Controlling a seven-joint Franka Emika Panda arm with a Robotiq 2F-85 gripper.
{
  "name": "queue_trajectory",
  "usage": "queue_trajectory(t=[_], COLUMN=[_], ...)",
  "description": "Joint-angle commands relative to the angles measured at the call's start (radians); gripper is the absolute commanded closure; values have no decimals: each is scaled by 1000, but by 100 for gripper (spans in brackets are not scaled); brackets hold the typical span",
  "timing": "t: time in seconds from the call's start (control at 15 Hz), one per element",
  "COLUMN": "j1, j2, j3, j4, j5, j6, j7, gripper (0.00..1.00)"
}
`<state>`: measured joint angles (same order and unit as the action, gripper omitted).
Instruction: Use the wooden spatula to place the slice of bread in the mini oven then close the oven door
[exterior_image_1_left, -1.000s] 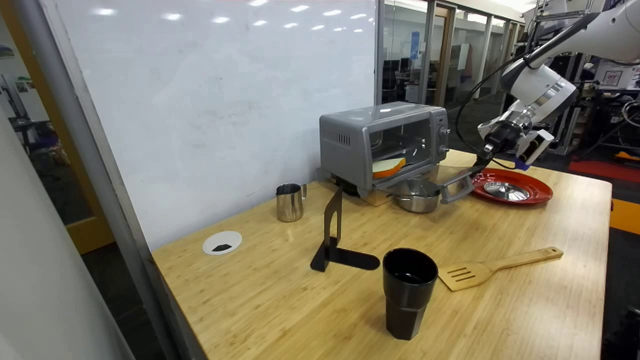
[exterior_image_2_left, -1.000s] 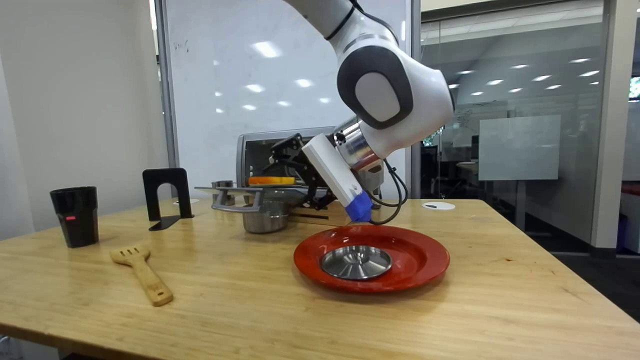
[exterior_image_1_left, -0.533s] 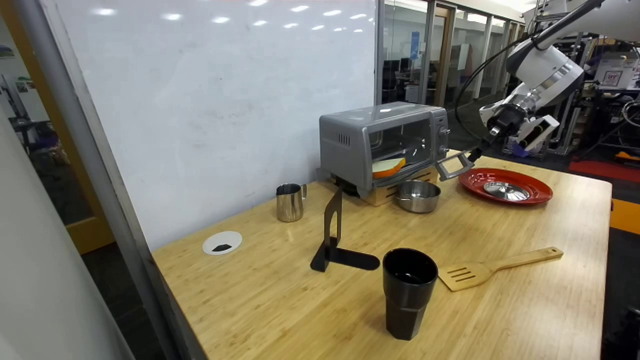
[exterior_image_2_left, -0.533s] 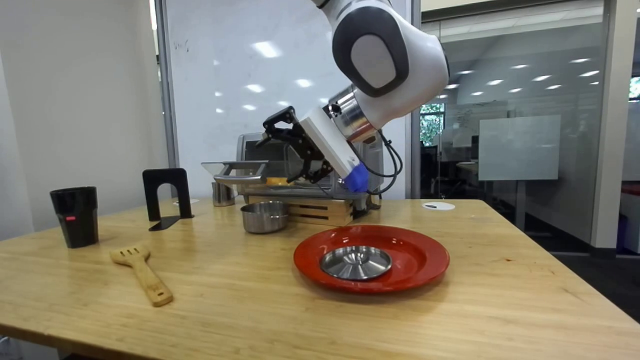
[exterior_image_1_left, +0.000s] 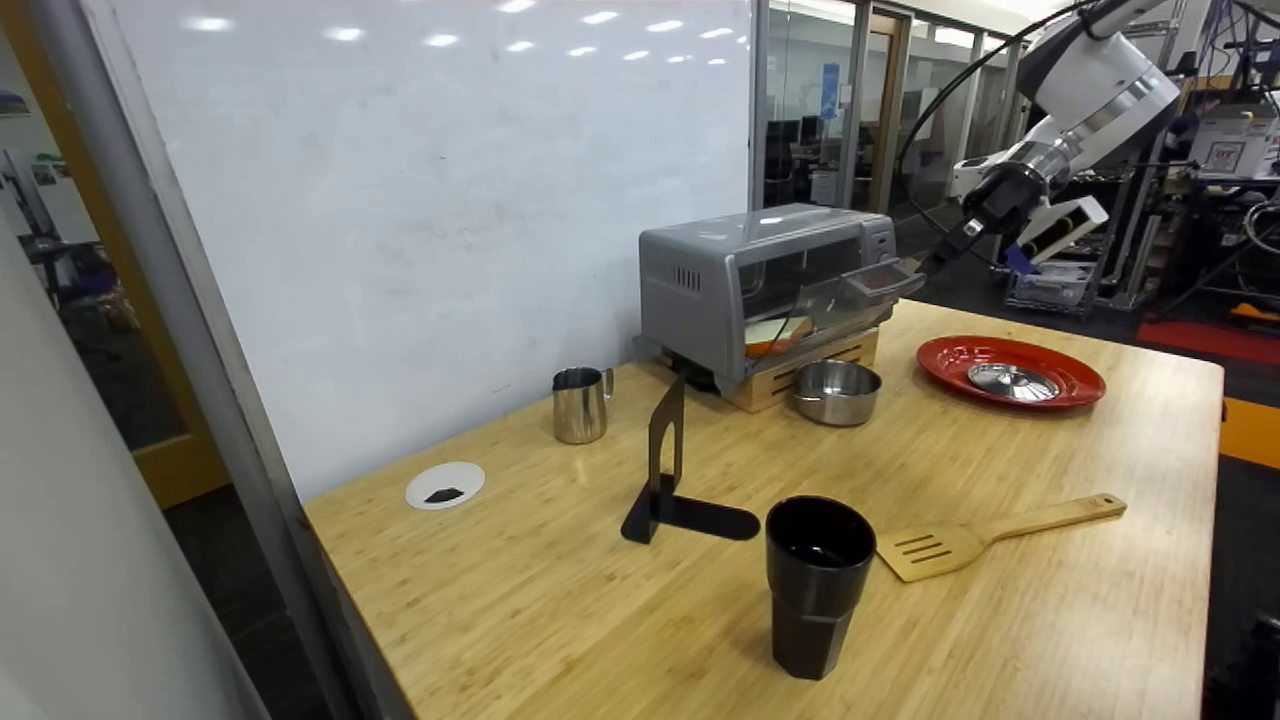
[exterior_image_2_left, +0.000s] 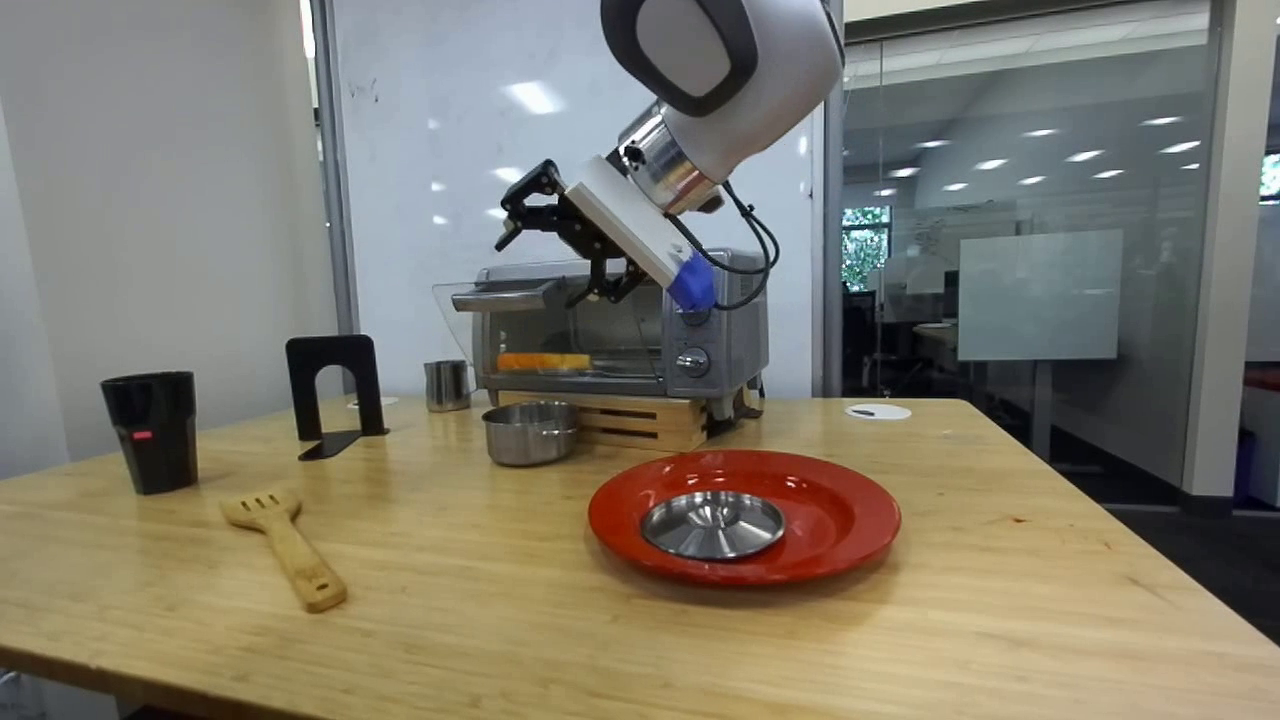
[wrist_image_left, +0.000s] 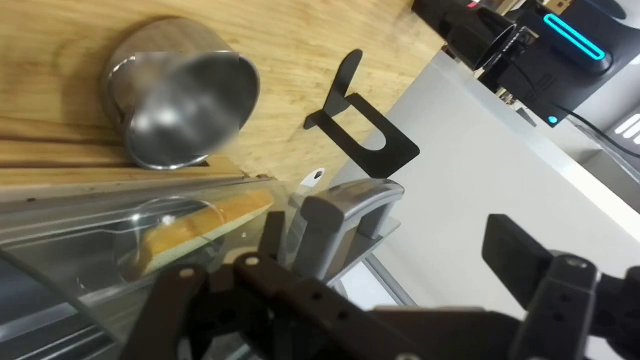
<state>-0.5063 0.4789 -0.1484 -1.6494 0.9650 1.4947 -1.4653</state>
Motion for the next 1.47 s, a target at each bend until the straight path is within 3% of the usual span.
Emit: queue_trajectory(t=[0.0, 0.87, 1.4], j1=[59, 261, 306], j2=[-118, -299, -313], j3=[-32, 2, 34], j4=[-144, -389, -438], j5=[47, 73, 96], j6=[154, 801, 1000], j7=[-87, -267, -322], gripper=[0, 0, 0])
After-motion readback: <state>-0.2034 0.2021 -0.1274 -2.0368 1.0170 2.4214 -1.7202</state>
